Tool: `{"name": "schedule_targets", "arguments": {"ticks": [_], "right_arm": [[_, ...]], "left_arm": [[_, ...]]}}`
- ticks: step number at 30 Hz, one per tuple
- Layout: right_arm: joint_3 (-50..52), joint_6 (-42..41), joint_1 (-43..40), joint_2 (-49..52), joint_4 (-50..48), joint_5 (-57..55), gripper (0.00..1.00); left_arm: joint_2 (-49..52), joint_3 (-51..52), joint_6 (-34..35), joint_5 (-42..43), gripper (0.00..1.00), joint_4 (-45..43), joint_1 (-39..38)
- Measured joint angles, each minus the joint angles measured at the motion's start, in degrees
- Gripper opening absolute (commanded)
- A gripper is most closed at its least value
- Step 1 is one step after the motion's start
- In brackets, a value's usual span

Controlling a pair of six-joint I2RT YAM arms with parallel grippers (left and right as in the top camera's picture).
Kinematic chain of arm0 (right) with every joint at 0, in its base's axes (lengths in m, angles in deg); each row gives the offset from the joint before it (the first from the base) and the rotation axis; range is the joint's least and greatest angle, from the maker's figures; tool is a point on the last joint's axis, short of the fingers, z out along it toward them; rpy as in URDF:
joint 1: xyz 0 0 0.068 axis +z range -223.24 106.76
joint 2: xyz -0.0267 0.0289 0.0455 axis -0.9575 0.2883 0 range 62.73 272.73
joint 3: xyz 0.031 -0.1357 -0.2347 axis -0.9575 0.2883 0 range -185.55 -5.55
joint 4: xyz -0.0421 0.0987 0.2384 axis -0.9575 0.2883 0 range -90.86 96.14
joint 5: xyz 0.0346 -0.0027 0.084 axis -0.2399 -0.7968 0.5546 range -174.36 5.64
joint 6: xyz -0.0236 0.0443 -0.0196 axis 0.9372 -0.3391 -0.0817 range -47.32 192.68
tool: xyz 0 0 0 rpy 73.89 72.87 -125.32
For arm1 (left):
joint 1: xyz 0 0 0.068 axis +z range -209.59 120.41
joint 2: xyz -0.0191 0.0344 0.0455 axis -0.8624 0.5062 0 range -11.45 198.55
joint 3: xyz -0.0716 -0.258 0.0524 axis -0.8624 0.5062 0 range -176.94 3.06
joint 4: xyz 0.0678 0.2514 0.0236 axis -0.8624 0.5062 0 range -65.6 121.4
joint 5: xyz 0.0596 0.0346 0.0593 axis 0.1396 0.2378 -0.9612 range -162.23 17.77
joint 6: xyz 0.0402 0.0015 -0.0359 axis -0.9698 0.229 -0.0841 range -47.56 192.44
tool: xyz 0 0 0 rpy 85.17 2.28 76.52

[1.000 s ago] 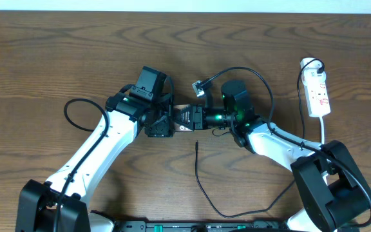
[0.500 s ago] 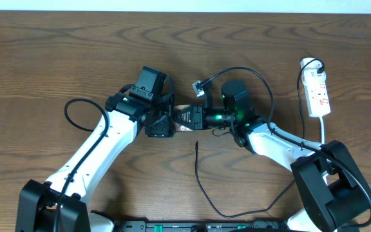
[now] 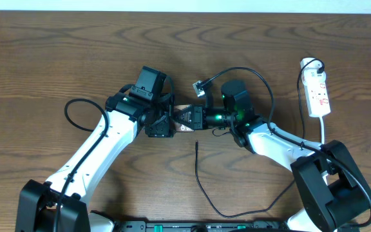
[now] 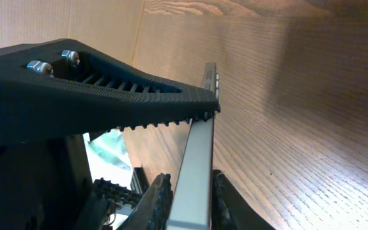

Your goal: Plug charger to phone and switch on socket

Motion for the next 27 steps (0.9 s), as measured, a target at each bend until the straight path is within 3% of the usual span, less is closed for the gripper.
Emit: {"name": "schedule_targets", "arguments": {"ticks": [6,18,20,21,24,27], "right_arm": [[0.0,-0.5,-0.1,0.2,0.5,-0.9,0.01],[0.0,-0.6,-0.2,0.2,0.3,-1.5,0.01],[0.0,-0.6,-0.2,0.2,0.3,-1.5,0.01],[0.0,-0.6,-0.2,0.2,0.3,-1.5,0.01],[0.0,-0.6,-0.2,0.2,0.3,-1.5,0.01],[0.0,-0.6,-0.4,0.2,0.3,-1.3,0.01]], "left_arm": [[0.0,0.0,0.0,-0.1,0.07,0.0,0.0],[0.0,0.0,0.0,-1.0,0.08,-0.8,-0.5],[0.0,0.0,0.0,-1.0,0.17,-0.8,-0.5],[0.0,0.0,0.0,-1.0,0.32,-0.9,-0.5],[0.0,0.0,0.0,-1.0,0.56,-0.8,-0.5],[0.0,0.0,0.0,-1.0,0.59,-0.8,-0.5]]}}
